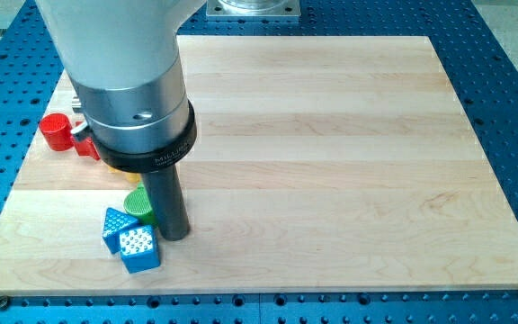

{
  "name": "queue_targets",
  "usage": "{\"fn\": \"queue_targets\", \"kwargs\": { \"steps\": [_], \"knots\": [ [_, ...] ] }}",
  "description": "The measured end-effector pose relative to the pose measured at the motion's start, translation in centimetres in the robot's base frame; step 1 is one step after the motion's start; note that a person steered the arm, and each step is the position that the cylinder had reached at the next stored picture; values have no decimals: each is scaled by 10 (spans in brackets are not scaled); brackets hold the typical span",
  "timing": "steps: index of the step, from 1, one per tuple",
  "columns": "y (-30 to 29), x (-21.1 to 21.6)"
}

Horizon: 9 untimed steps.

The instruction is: Move the blue triangle to the left of the blue cube

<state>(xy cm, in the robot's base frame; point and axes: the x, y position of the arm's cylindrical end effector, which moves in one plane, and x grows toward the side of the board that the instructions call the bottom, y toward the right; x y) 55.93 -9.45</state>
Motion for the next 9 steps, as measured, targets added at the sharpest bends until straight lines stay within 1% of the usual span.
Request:
{"fn": "queue_targets", "kwargs": {
  "steps": [1, 4, 6, 8, 9],
  "knots": [
    [0, 0],
    [-30, -6],
    [-36, -8],
    [-85, -8],
    [-84, -3]
  ]
}}
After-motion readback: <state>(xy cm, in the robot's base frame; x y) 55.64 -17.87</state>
